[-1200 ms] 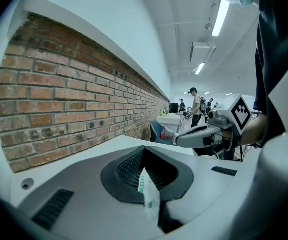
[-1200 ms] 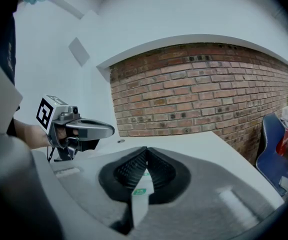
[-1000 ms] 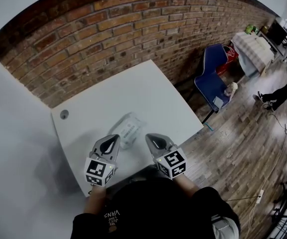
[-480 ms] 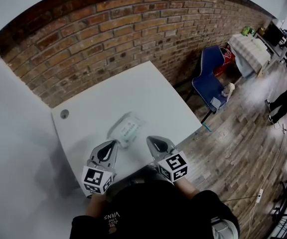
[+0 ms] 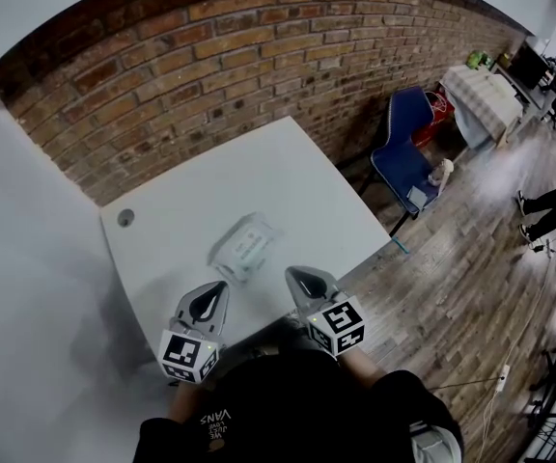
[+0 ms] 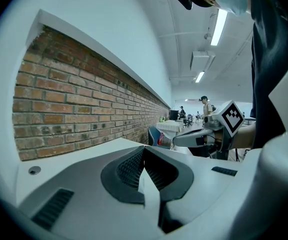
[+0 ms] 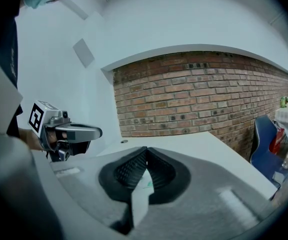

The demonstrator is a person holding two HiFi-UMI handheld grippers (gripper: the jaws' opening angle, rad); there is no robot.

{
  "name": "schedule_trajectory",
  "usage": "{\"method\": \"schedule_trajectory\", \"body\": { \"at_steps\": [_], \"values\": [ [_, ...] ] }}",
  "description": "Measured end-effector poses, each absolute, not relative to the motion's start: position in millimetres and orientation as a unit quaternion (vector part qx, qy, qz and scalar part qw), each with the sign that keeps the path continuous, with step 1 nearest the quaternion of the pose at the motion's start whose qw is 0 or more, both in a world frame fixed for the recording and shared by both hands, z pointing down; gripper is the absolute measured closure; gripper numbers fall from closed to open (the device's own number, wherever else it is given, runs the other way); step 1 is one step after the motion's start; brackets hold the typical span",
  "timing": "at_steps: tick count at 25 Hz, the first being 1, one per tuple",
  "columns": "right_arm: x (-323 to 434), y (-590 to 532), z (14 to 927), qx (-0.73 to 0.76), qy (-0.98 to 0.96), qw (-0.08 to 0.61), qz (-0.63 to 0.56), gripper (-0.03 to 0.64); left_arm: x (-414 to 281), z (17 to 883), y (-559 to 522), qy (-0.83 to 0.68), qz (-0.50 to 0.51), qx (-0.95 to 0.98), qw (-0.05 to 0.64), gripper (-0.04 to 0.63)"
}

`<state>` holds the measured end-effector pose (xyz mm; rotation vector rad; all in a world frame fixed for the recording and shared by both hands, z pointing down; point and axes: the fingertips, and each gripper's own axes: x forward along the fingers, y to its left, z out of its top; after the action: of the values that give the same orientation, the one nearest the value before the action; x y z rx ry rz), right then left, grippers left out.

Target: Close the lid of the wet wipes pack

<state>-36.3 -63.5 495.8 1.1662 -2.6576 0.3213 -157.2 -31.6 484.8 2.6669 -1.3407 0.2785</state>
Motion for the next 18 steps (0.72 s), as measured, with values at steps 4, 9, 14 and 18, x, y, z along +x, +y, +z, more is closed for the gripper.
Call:
{"method": "schedule_trajectory", "body": {
  "at_steps": [4,9,14,18],
  "values": [
    [-36,-56,500,0.394,-0.905,0.115,0.112,0.620,-156,490,-25,-0.441,0.099,0.889,0.076,0.598],
    [-39,-46,505,0.389,-0.906,0.125,0.114,0.620,-154,493,-17,-0.437,0.102,0.891,0.074,0.598],
    [-36,-42,507,0.390,-0.905,0.127,0.112,0.620,-147,499,-9,-0.429,0.109,0.893,0.076,0.598],
    [-34,-40,507,0.394,-0.903,0.128,0.111,0.620,-146,502,-5,-0.430,0.108,0.892,0.086,0.598]
  ]
}}
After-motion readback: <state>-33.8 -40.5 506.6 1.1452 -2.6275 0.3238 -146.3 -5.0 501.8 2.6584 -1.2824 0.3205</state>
